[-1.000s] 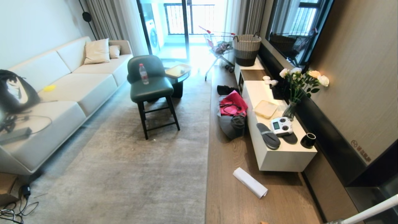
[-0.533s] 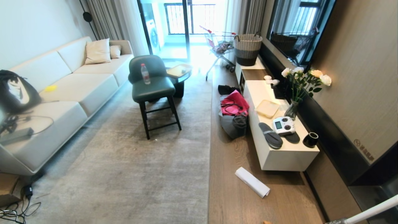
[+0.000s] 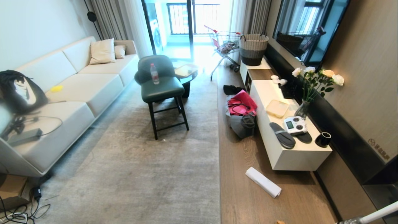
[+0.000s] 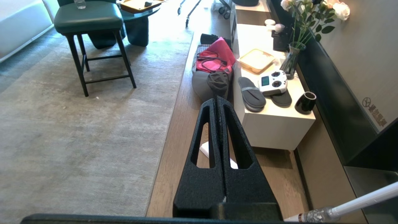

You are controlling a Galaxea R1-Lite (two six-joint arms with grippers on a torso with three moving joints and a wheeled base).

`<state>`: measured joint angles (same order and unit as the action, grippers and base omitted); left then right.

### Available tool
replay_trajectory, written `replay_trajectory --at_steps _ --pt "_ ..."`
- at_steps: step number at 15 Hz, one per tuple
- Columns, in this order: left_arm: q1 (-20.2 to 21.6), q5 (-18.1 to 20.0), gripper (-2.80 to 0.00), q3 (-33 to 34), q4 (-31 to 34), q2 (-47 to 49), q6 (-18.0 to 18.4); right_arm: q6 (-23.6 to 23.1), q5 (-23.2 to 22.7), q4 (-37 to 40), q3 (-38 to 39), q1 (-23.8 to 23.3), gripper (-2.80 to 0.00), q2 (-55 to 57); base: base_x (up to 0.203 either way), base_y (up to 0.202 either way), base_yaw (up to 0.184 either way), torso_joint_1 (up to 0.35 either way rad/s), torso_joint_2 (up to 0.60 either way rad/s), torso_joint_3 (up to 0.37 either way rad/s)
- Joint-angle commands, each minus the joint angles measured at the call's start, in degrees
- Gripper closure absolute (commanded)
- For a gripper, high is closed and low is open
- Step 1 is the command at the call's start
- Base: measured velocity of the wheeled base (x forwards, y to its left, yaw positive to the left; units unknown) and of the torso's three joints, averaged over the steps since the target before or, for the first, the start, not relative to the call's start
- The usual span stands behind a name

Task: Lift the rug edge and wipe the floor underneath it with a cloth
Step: Lift up the carpet

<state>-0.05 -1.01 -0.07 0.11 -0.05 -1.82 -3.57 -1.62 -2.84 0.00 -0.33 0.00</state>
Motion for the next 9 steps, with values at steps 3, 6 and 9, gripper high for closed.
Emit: replay_trajectory --at_steps 3,6,9 --pt "0.0 0.0 0.0 0.0 0.0 0.0 0.0 0.0 0.0 -0.1 0.0 0.0 0.0 0.0 0.0 0.065 -0.002 0.0 0.0 0.002" --pt "0.0 0.0 0.0 0.0 0.0 0.0 -0.1 0.0 0.0 -0.1 0.0 0.0 0.0 0.0 0.0 0.0 0.0 0.0 0.0 0.0" --pt "0.0 0.0 0.0 0.0 0.0 0.0 -0.1 0.0 0.0 -0.1 0.0 0.0 0.0 0.0 0.0 0.0 0.0 0.0 0.0 0.0"
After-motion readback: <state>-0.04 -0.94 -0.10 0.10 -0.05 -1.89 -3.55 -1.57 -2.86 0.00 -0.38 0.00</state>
